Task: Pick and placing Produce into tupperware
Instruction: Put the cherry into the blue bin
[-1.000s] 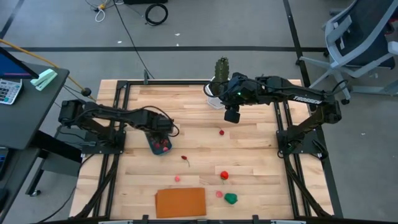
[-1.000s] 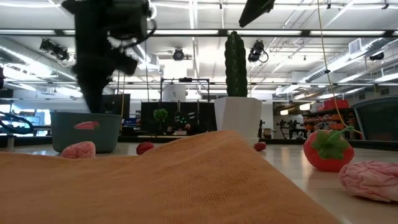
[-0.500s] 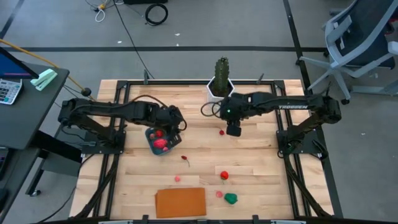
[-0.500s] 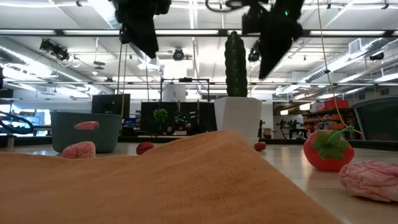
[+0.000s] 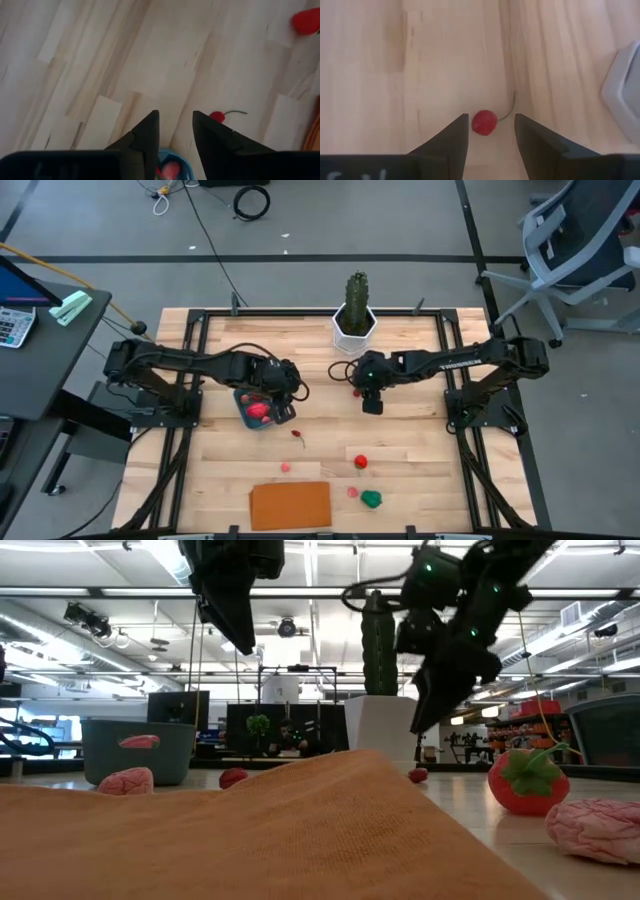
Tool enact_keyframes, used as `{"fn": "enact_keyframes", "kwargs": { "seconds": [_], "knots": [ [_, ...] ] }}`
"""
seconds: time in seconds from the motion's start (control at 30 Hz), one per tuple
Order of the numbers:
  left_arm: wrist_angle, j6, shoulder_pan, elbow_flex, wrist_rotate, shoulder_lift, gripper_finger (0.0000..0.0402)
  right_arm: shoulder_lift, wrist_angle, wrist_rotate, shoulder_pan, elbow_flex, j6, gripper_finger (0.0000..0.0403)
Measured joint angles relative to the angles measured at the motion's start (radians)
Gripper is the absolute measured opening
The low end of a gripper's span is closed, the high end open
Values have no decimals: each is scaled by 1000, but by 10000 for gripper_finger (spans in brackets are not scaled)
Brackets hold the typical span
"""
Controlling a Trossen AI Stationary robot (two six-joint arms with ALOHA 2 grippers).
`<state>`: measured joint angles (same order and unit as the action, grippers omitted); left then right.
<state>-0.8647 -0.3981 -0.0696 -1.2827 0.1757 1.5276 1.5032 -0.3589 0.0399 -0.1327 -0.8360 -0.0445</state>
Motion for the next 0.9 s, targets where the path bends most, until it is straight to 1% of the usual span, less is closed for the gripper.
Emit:
{"fn": "enact_keyframes", "kwargs": {
  "seconds": [0.13, 0.27, 0.4, 0.67, 0.77, 0.9],
  "knots": [
    [1, 2, 0, 0, 9, 4, 123, 0, 119, 0, -1, 79, -1, 168],
    [7, 2, 0, 0, 14, 4, 121, 0, 199, 0, -1, 124, -1, 168],
    [16, 2, 0, 0, 14, 4, 114, 20, 224, 1, -1, 128, 12, 168],
    [43, 4, 0, 0, 14, 4, 116, 139, 260, 10, 7, 128, 71, 168],
    [44, 43, 0, 0, 15, 4, 114, 155, 275, 8, 5, 128, 72, 168],
    [43, 51, 1, 0, 15, 4, 108, 159, 282, 6, 1, 127, 77, 166]
  ]
}}
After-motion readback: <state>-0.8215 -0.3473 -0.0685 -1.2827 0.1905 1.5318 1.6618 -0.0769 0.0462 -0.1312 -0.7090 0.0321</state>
